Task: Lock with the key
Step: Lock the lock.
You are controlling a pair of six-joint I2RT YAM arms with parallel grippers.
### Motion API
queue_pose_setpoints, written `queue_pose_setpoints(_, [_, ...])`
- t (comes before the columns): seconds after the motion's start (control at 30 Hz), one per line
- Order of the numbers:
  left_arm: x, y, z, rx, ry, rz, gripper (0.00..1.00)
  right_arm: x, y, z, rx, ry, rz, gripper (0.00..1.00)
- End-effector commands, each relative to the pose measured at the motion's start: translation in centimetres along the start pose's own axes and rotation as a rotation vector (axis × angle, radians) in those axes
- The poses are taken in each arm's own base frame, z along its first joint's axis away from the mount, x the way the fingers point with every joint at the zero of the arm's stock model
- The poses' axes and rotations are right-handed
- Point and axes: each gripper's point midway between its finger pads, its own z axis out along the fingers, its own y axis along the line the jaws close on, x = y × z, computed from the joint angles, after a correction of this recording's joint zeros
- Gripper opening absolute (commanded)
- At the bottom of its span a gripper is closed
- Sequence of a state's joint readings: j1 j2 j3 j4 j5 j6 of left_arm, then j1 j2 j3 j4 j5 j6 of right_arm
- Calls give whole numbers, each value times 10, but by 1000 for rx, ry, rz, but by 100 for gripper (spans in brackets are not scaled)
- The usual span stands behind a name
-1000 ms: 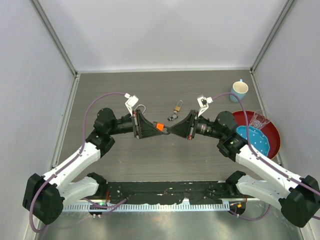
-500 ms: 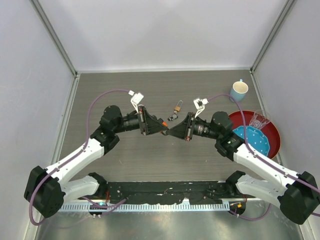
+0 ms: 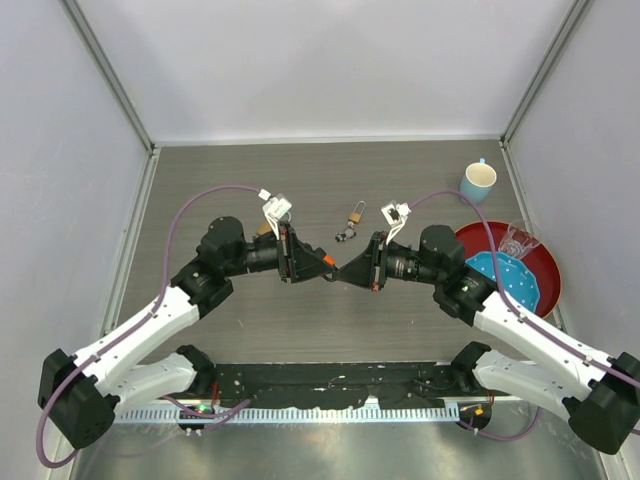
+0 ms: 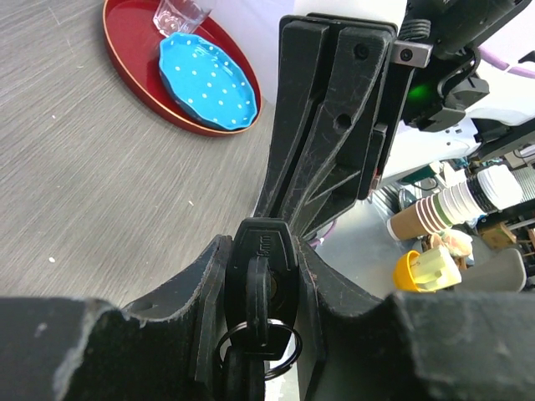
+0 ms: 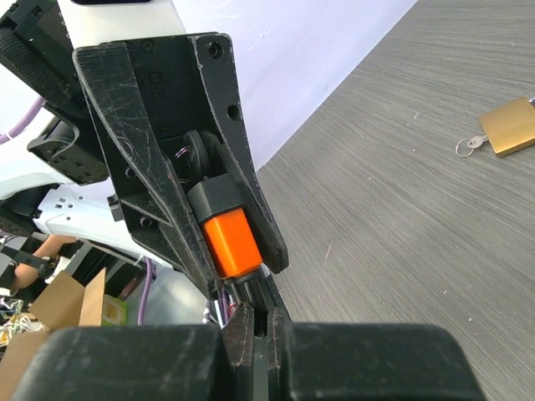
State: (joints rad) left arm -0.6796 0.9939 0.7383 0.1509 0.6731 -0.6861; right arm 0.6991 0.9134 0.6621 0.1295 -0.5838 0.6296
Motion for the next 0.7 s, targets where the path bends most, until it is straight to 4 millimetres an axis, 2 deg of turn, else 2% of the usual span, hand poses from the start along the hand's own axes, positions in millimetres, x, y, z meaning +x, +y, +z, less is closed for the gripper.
queue_pose_setpoints(0.0, [23,-13,-7,30,99,5,0,-73,25,-7,16,-228,-141,1])
queue_pose_setpoints(0.3, [24,-9,-13,-10,74,10,0,-92,19,-14,80,-263,-153,1])
queue_pose_setpoints(0.43, [19,-1,-14,-55,25,9,0,-96,23,-13,68,-268,-153,6])
queue_pose_setpoints(0.53, [6,4,-18,-102,-63,15,0,-97,20,-14,81,-281,-149,23])
queue_pose_setpoints(0.63, [-9,10,-25,-165,-170,11,0,-92,8,-14,126,-286,-130,46])
queue_pose_setpoints(0.67, [-12,11,-28,-172,-203,7,0,-92,4,-15,141,-292,-122,49])
